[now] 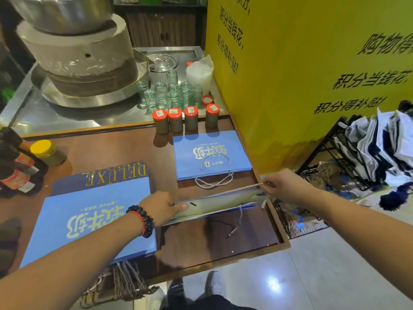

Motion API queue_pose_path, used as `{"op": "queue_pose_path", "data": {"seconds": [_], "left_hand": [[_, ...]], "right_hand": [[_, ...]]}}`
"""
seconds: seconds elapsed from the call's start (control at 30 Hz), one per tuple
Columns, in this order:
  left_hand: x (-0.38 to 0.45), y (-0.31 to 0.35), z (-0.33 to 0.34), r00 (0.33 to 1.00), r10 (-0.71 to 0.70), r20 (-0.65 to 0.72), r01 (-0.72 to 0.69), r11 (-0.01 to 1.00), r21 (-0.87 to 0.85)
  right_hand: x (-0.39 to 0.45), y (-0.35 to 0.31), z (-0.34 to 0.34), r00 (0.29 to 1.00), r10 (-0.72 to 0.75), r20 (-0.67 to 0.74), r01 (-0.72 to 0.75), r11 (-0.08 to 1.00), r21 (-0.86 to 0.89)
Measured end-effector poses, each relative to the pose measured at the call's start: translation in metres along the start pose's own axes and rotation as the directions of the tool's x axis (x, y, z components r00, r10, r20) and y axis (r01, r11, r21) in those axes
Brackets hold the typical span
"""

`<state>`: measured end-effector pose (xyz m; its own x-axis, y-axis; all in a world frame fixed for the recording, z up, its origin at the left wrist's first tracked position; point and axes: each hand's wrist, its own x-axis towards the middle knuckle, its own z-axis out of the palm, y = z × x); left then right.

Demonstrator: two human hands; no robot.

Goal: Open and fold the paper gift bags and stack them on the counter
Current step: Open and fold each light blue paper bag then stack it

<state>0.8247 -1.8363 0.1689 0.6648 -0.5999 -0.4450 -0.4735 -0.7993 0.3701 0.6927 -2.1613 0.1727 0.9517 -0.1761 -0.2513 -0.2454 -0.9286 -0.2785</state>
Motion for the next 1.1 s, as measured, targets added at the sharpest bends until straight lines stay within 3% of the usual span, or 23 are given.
{"op": "queue_pose_path", "data": {"seconds": [0.17, 0.27, 0.37, 0.47, 0.67, 0.9, 1.03, 1.1], "left_hand": [[0.010, -0.019, 0.010, 0.999, 0.017, 0.049, -0.021, 0.996, 0.081], [0.010, -0.023, 0.010, 0.997, 0.053, 0.060, -0.057, 0.997, 0.056], [0.013, -0.034, 0.013, 0.994, 0.062, 0.088, -0.067, 0.996, 0.051], [0.015, -0.038, 0.015, 0.993, 0.068, 0.100, -0.072, 0.996, 0.044], [0.024, -0.030, 0.011, 0.998, 0.020, 0.053, -0.026, 0.992, 0.125], [0.032, -0.021, 0.009, 0.999, -0.028, 0.019, 0.023, 0.974, 0.223], [0.038, -0.013, 0.010, 0.998, -0.047, -0.047, 0.057, 0.969, 0.241], [0.040, -0.010, 0.010, 0.997, -0.046, -0.065, 0.059, 0.974, 0.220]], "right_hand": [[0.014, 0.013, -0.013, 0.995, 0.040, -0.095, -0.035, 0.998, 0.053], [0.022, 0.000, -0.015, 0.992, 0.121, -0.047, -0.112, 0.982, 0.151], [0.027, -0.023, -0.008, 0.977, 0.209, 0.032, -0.203, 0.887, 0.415], [0.030, -0.048, 0.006, 0.984, 0.146, 0.099, -0.176, 0.840, 0.514], [0.035, -0.074, 0.027, 0.996, -0.064, 0.058, 0.036, 0.920, 0.390], [0.035, -0.069, 0.032, 0.994, -0.107, -0.004, 0.102, 0.930, 0.353], [0.028, -0.062, 0.039, 0.966, -0.234, -0.112, 0.258, 0.913, 0.316], [0.029, -0.058, 0.044, 0.962, -0.242, -0.127, 0.269, 0.919, 0.286]]}}
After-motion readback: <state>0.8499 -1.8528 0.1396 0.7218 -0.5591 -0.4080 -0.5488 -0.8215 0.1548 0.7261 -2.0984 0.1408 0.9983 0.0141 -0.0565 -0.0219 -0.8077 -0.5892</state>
